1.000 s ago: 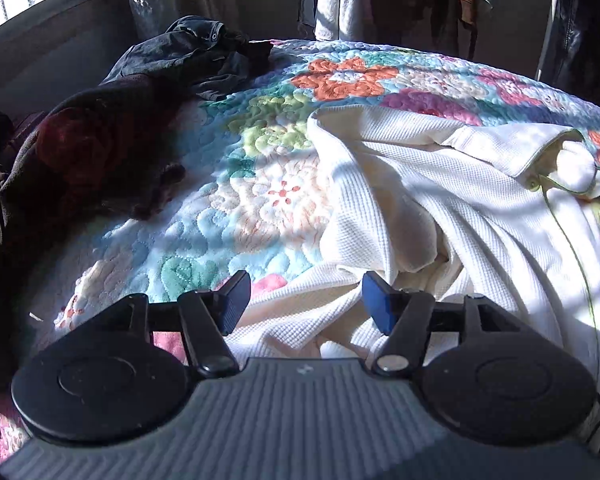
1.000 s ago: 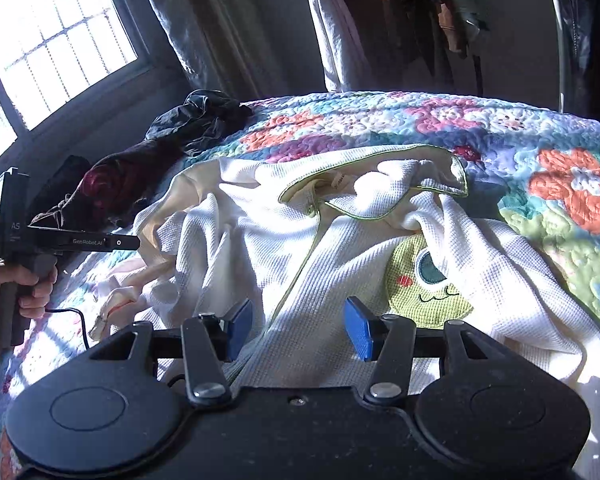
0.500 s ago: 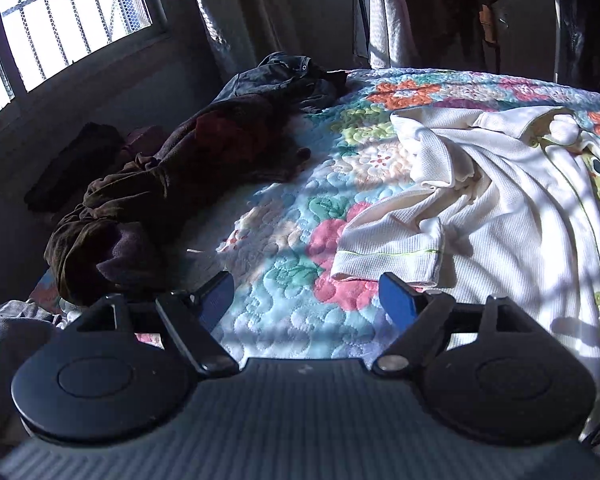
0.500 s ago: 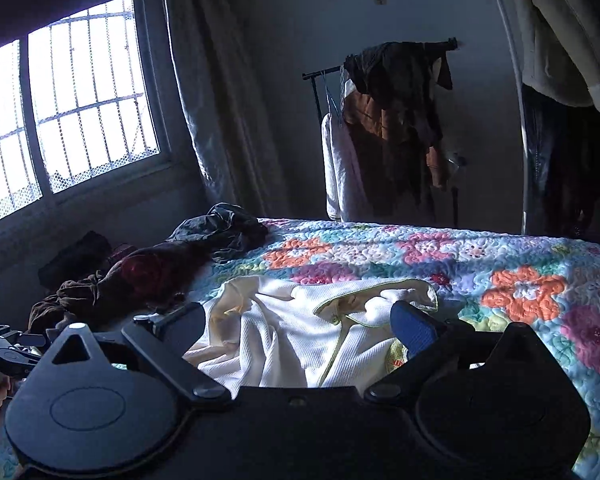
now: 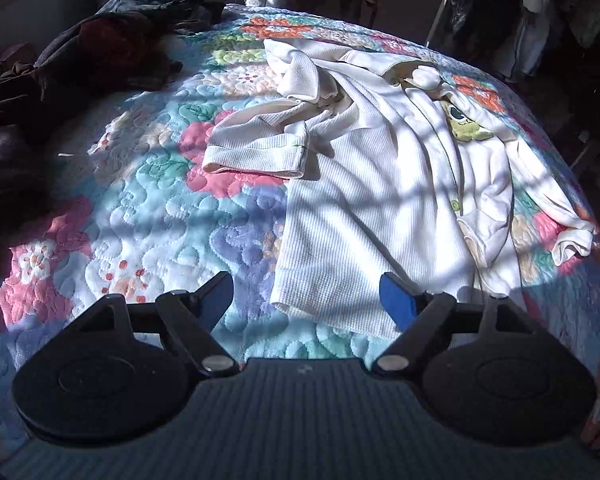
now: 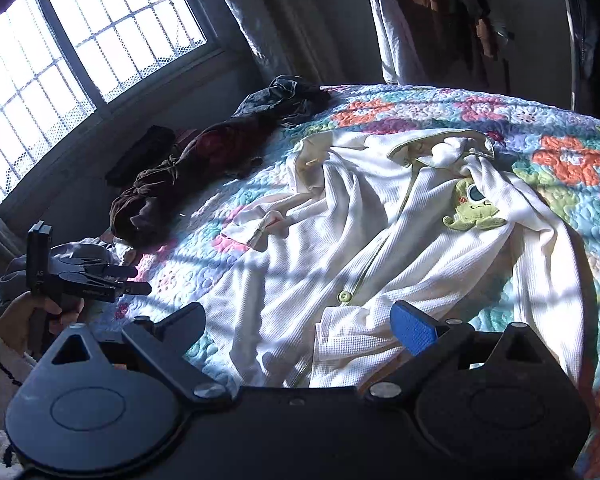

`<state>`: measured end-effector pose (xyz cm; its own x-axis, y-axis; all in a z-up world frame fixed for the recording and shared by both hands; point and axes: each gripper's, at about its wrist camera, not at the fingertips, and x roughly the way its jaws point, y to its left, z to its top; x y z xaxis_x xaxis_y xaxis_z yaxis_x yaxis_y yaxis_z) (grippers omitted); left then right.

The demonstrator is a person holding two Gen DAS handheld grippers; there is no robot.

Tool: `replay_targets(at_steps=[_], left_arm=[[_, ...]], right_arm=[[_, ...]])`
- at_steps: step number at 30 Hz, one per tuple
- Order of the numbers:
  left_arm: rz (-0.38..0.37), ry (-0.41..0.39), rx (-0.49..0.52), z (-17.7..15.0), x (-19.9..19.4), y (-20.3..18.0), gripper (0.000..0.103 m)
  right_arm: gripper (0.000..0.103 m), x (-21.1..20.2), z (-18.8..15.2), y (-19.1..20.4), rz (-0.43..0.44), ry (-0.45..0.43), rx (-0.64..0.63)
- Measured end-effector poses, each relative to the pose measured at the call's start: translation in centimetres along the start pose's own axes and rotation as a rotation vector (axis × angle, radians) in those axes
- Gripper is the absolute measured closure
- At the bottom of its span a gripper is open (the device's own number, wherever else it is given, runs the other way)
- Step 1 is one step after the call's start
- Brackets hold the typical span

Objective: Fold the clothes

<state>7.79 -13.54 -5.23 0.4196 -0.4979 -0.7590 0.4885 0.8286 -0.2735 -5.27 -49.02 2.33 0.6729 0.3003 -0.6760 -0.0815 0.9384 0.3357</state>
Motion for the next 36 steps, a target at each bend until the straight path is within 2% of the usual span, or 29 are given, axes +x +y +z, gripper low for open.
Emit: replay_targets(at_steps=[2, 5, 8, 12, 16, 19, 23, 26, 28, 29, 30, 31, 33, 36], left_arm=[[-0.041, -0.015, 0.007, -1.5, 2.4, -0.3, 0.023], [-0.037, -0.066, 0.053, -3.0, 5.2, -0.5, 0.023], [-0.047, -0.092, 0.031, -3.4, 7.2, 0.2, 0.023], [-0.118, -0.116, -0.03, -2.8, 7.9, 1.1, 0.023], [-0.151, -0.128, -0.048, -2.1, 8.4, 1.1, 0.023], [-0.146, -0.105, -0.072, -1.9, 9.6, 1.4, 0.023], [-0.118, -0.115, -0.088, -2.3, 10.3, 1.4, 0.026], [-0.089, -0.103, -0.069, -2.5, 10.3, 1.0, 0.026], [-0.088, -0.094, -0.071, -2.4, 10.2, 1.0, 0.025], [-0.09, -0.09, -0.08, -2.4, 10.2, 1.2, 0.028], [-0.07, -0.092, -0.109, -2.4, 9.9, 1.5, 0.045], [-0.058, -0.095, -0.128, -2.4, 9.7, 1.8, 0.054], [-0.054, -0.106, -0.153, -2.5, 9.3, 2.5, 0.078], [-0.086, -0.127, -0.212, -3.1, 8.9, 3.7, 0.08]], right_arm=[[0.002, 3.0, -2.5, -0.1, -0.048, 0.017, 0.012], [0.003, 8.1, -6.1, 0.4, -0.125, 0.044, -0.031], [0.006, 11.1, -7.8, 0.9, -0.16, 0.035, -0.062], [0.006, 12.7, -8.2, -1.3, -0.183, -0.023, 0.134], [0.006, 14.3, -8.5, -3.2, -0.209, 0.02, 0.228], [0.005, 15.6, -9.0, -2.8, -0.225, 0.039, 0.197], [0.006, 16.8, -9.0, -0.6, -0.305, 0.052, 0.027], [0.027, 16.7, -8.8, 0.0, -0.339, 0.006, -0.016], [0.056, 16.1, -8.6, 0.1, -0.367, -0.026, -0.013], [0.063, 15.7, -8.5, 0.1, -0.364, -0.043, -0.008], [0.076, 15.2, -8.4, 0.0, -0.357, -0.06, -0.003], [0.081, 14.7, -8.4, 0.0, -0.35, -0.077, 0.003], [0.082, 13.3, -8.5, 0.2, -0.347, -0.127, -0.005], [0.082, 12.3, -8.7, -0.3, -0.333, -0.09, 0.02]])
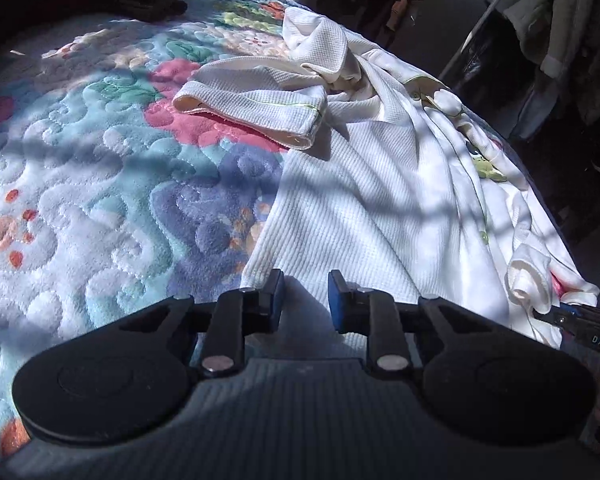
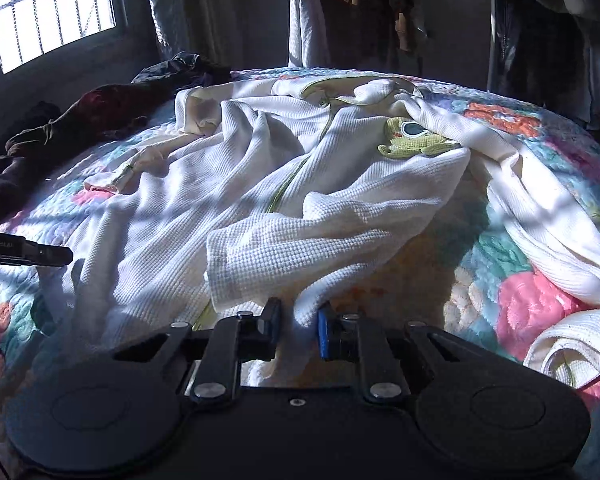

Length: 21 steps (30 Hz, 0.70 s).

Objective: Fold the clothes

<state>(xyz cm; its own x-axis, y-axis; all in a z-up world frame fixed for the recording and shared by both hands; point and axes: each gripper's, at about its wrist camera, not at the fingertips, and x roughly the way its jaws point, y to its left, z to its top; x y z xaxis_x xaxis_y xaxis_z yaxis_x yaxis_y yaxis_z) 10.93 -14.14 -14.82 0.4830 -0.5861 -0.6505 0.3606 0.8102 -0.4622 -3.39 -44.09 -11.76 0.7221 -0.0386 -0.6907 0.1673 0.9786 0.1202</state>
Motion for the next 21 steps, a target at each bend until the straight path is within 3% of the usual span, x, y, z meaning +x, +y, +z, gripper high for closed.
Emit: replay_targets(at_steps=[2, 3, 4, 6, 9, 11, 13, 14, 15, 16, 18, 21], left_arm=[[0.0, -0.018, -0.014, -0.1, -0.1, 0.4, 0.079], [-0.002, -0.025, -0.021, -0.1, -0.1, 0.5, 0.076], [-0.01, -0.028, -0.029, 0.0, 0.0, 0.6, 0.073], [-0.037, -0.04, -0.06, 0.3, 0.3, 0.6, 0.048], [-0.026, -0.049, -0.049, 1.0, 1.1, -0.6, 0.018], [0.013, -0.016, 0.003, 1.5, 2.0, -1.8, 0.014], [0.055, 0.017, 0.061, 1.7, 3.0, -3.0, 0.021], [0.074, 0.043, 0.074, 1.6, 3.3, -3.4, 0.053], [0.089, 0.082, 0.071, 1.5, 3.7, -3.5, 0.102], [0.09, 0.095, 0.051, 1.4, 3.8, -3.5, 0.1], [0.096, 0.083, 0.04, 1.2, 3.4, -3.4, 0.1], [0.098, 0.073, 0.037, 0.9, 3.1, -3.5, 0.1]], right_arm=[[0.08, -0.1, -0.5, -1.0, 0.011, 0.016, 0.049], [0.073, -0.1, -0.8, -1.5, 0.016, 0.022, 0.075], [0.059, -0.1, -1.1, -2.0, 0.021, 0.027, 0.101], [0.047, 0.1, -1.6, -2.9, 0.052, 0.031, 0.163], [0.046, 0.2, -1.8, -3.3, 0.088, 0.015, 0.213], [0.044, -0.1, -1.2, -2.3, 0.086, -0.012, 0.161], [0.035, -0.4, -0.3, -0.6, 0.104, -0.036, 0.046], [0.033, -0.5, 0.1, 0.2, 0.113, -0.048, -0.011], [0.031, -0.6, 0.5, 1.1, 0.122, -0.06, -0.068], [0.025, -0.8, 1.0, 1.9, 0.131, -0.071, -0.125], [0.019, -0.3, 1.3, 4.0, 0.051, -0.087, -0.258], [0.019, 2.8, 1.3, 5.4, -0.06, -0.037, -0.389]])
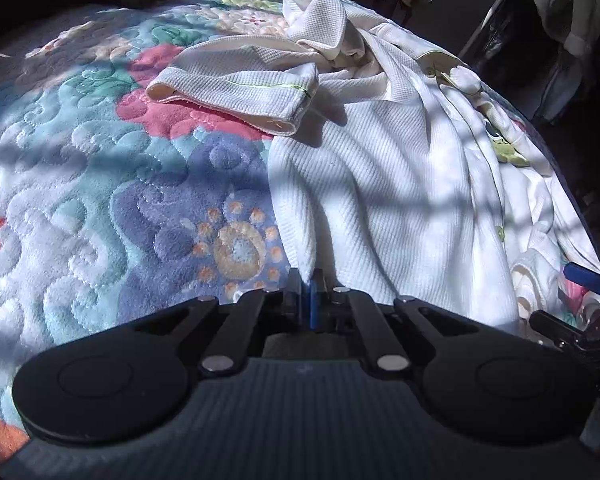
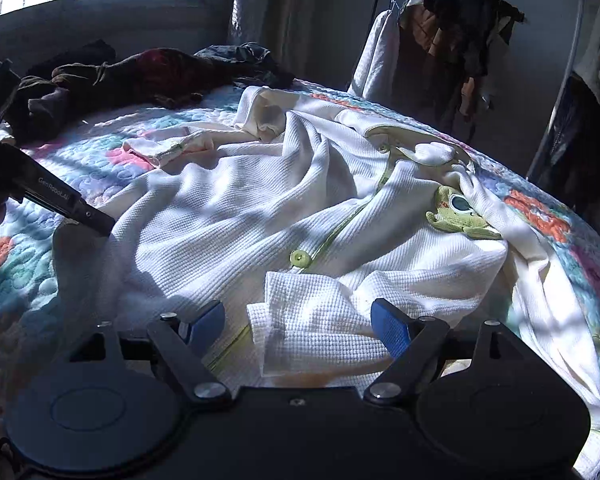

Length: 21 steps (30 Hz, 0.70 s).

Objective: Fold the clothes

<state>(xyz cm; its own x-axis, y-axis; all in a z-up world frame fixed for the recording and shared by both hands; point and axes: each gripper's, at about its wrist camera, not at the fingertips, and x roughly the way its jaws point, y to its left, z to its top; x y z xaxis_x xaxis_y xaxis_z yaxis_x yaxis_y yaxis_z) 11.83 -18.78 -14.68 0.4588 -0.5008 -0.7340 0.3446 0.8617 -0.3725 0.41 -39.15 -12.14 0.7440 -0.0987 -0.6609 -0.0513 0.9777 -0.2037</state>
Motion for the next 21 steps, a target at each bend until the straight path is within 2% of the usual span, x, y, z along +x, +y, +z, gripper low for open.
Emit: replay_targets(at_steps=[2, 3, 4, 5, 8, 11, 16, 19, 21], left_arm=[[0.003, -0.001, 0.006, -0.1, 0.0, 0.0, 0.099], [0.002, -0.001, -0.002, -0.2, 0.1, 0.1, 0.098], [0.001, -0.001, -0.005, -0.3, 0.1, 0.2, 0.098], [0.003, 0.002, -0.003, -0.3, 0.1, 0.2, 0.097], [0.013, 0.031, -0.027, -0.1, 0.4, 0.4, 0.097], [0.014, 0.049, -0.066, 0.3, 0.7, 0.6, 0.097], [0.015, 0.052, -0.061, 0.2, 0.5, 0.5, 0.097], [0.019, 0.026, -0.102, -0.2, -0.2, 0.6, 0.099], [0.049, 0.0, -0.07, -0.7, -0.9, 0.0, 0.1]], right_arm=[[0.032, 2.0, -0.5, -0.3, 0.002, 0.049, -0.006], [0.059, 2.5, -1.0, -1.0, -0.008, 0.064, 0.024], [0.078, 2.2, -1.2, -1.7, -0.012, 0.058, 0.061], [0.083, 1.4, -1.4, -2.6, -0.011, 0.044, 0.101], [0.086, -1.8, -2.4, -4.2, -0.079, 0.004, 0.118], [0.086, -4.7, -4.1, -6.3, -0.138, 0.02, 0.134], [0.087, -5.3, -7.5, -10.7, -0.08, 0.109, 0.365], [0.088, -5.0, -8.7, -10.2, -0.05, 0.105, 0.409], [0.088, -5.3, -8.7, -9.9, -0.046, 0.087, 0.418]])
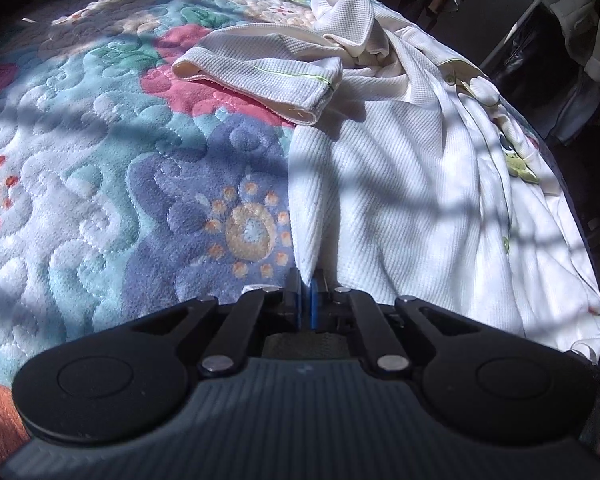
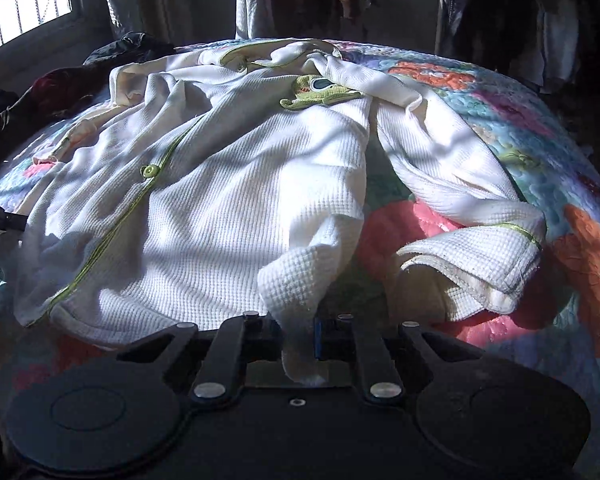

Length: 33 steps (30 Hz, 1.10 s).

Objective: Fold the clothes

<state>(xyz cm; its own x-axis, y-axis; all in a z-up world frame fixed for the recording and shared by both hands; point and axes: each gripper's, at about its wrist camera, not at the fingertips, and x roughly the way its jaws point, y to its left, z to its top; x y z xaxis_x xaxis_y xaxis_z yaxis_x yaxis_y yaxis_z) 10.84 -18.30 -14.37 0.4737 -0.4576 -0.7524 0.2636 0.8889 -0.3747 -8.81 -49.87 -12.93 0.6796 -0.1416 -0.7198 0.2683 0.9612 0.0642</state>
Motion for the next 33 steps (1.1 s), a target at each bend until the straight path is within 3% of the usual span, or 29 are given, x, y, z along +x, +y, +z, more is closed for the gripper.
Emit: replay_targets(at_steps=[3, 7, 10, 13, 17, 23, 27, 31, 33], left_arm=[[0.063, -0.011, 0.069, -0.6, -1.5, -0.8, 0.1], [0.054, -0.065, 0.111, -1.0, -5.6, -0.8, 0.1], [0.083, -0.094, 0.152, -1.5, -8.0, -0.9, 0.1], [0.132, -0.071, 0.204, -2.0, -8.2, -1.0, 0.102], [0.129, -0.048, 0.262, -2.7, -7.7, -1.3, 0.102], [0.056, -0.047, 0.348, -2.8, -7.8, -3.1, 0.102], [-0.009, -0.022, 0.381, -2.3, -7.6, -3.8, 0.1], [-0.039, -0.003, 0.407, -2.1, -7.7, -4.5, 0.099], [-0.071, -0.003, 0.416, -2.1, -8.1, -4.9, 0.097]], right_arm=[[0.089, -0.9, 0.3, 0.4, 0.011, -0.016, -0.033], [0.089, -3.7, 2.0, 0.5, 0.071, -0.036, -0.123], [0.09, -5.6, 2.7, 0.5, 0.117, -0.042, -0.106], [0.093, -6.7, 2.2, 0.2, 0.147, -0.035, -0.084], [0.095, -5.1, 0.1, -0.9, 0.114, 0.01, -0.062], [0.094, -4.1, 0.8, -1.1, 0.118, 0.036, -0.049], [0.088, -4.6, 1.1, -1.1, 0.109, 0.038, -0.057], [0.062, -5.5, 1.2, -1.8, 0.117, 0.007, -0.005], [0.057, -6.1, 1.3, -2.3, 0.124, -0.021, 0.032]])
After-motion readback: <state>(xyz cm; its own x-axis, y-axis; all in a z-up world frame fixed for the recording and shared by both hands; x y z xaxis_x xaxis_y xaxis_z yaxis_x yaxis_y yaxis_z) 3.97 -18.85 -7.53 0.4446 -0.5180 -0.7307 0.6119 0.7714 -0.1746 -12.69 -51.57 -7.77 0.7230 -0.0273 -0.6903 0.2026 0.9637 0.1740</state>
